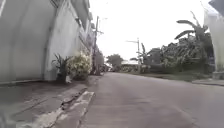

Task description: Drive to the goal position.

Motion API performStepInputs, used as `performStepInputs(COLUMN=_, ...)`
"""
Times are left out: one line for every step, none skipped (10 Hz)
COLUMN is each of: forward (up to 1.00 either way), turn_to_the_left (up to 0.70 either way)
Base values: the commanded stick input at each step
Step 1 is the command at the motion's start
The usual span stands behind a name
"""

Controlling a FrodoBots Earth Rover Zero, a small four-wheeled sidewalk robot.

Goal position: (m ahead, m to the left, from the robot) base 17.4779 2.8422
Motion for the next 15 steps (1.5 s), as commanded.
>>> performStepInputs(forward=0.7, turn_to_the_left=-0.07)
performStepInputs(forward=0.7, turn_to_the_left=-0.27)
performStepInputs(forward=0.7, turn_to_the_left=-0.34)
performStepInputs(forward=0.7, turn_to_the_left=-0.35)
performStepInputs(forward=0.7, turn_to_the_left=-0.35)
performStepInputs(forward=0.7, turn_to_the_left=-0.25)
performStepInputs(forward=0.7, turn_to_the_left=-0.05)
performStepInputs(forward=0.7, turn_to_the_left=0.0)
performStepInputs(forward=0.7, turn_to_the_left=0.0)
performStepInputs(forward=0.7, turn_to_the_left=0.0)
performStepInputs(forward=0.7, turn_to_the_left=0.0)
performStepInputs(forward=0.7, turn_to_the_left=0.0)
performStepInputs(forward=0.7, turn_to_the_left=0.0)
performStepInputs(forward=0.7, turn_to_the_left=0.0)
performStepInputs(forward=0.7, turn_to_the_left=0.0)
